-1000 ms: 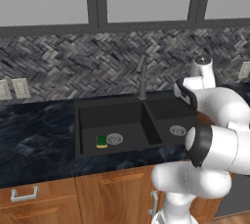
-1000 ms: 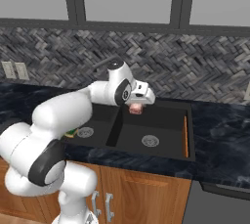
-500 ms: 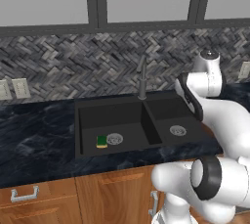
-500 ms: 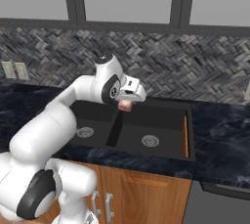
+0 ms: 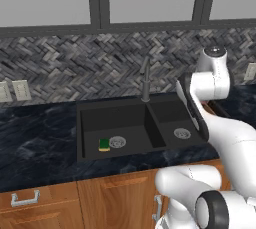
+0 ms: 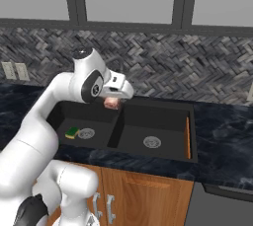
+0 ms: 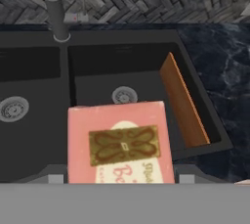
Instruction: Pick up the bar soap and sponge from the sink, and place them back in the cabinet, and close the cabinet doors.
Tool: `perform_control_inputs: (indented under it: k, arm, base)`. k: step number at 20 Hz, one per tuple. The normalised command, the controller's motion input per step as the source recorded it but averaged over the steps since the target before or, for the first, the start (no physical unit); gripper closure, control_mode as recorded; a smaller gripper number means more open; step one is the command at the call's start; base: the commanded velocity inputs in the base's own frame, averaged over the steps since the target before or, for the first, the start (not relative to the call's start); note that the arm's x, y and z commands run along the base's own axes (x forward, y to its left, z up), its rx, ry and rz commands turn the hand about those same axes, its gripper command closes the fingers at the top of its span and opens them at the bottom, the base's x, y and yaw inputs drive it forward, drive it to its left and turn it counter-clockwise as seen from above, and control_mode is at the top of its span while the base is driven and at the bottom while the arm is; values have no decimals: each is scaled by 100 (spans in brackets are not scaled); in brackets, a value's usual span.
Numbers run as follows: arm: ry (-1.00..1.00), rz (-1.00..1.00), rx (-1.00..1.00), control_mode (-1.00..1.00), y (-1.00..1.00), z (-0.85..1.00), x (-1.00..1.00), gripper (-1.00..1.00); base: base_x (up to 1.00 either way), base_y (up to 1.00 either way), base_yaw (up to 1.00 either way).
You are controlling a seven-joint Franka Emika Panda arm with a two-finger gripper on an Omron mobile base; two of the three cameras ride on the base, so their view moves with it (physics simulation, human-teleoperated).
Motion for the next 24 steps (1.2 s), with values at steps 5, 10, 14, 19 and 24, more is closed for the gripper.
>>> perform_control_inputs:
  k: [5, 10, 14, 19, 24]
  arm:
    - [0, 0, 1, -100, 33, 38, -27, 100]
    - [0, 0, 0, -100, 40, 38, -17, 100]
    - [0, 0, 0, -100, 33, 28, -7, 100]
    - [0, 0, 5, -100, 16, 14, 0, 100]
    - [0, 0, 7, -100, 8, 0, 0, 100]
  base:
    - [0, 0, 0]
    - [0, 0, 0]
    - [0, 0, 0]
    - [0, 0, 0]
    - [0, 0, 0]
